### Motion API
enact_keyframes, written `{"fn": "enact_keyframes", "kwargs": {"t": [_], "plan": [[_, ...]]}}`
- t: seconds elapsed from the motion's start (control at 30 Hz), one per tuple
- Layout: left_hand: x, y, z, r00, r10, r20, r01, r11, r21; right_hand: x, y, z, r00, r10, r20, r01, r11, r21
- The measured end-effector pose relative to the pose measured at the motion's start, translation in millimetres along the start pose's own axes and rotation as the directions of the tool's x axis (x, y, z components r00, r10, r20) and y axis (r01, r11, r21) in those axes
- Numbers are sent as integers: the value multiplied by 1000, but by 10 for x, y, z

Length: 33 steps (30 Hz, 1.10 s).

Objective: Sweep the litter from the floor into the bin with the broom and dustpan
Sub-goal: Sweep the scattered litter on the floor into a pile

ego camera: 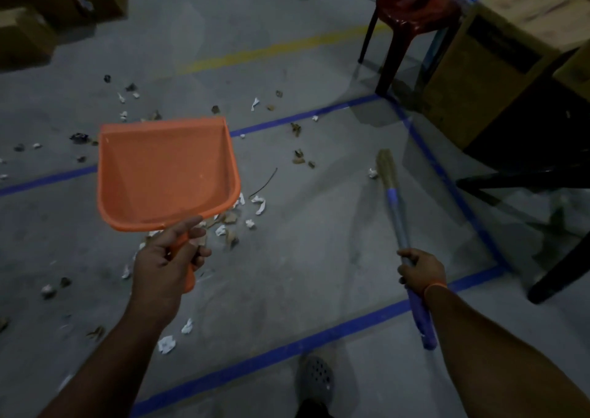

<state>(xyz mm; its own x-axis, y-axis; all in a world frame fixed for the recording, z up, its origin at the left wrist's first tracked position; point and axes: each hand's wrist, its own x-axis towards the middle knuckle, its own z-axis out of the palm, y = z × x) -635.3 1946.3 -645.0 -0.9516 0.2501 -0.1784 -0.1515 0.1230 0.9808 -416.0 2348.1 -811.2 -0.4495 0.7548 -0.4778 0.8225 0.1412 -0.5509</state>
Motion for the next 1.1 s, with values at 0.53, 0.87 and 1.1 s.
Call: {"fn": "enact_keyframes", "kwargs": {"t": [0.53, 0.87, 1.1], "plan": [[444, -148, 3, 996, -52, -69, 52, 999, -3, 229, -954, 1150, 762, -255, 596, 547, 745, -381], [950, 183, -271, 991, -33, -129, 28, 999, -39, -69, -1431, 1297, 665, -311, 679, 603, 760, -242], [1442, 328, -218, 991, -1, -136, -1, 1000, -20, 621, -1690, 667, 825, -301, 479, 468, 838, -280]]}}
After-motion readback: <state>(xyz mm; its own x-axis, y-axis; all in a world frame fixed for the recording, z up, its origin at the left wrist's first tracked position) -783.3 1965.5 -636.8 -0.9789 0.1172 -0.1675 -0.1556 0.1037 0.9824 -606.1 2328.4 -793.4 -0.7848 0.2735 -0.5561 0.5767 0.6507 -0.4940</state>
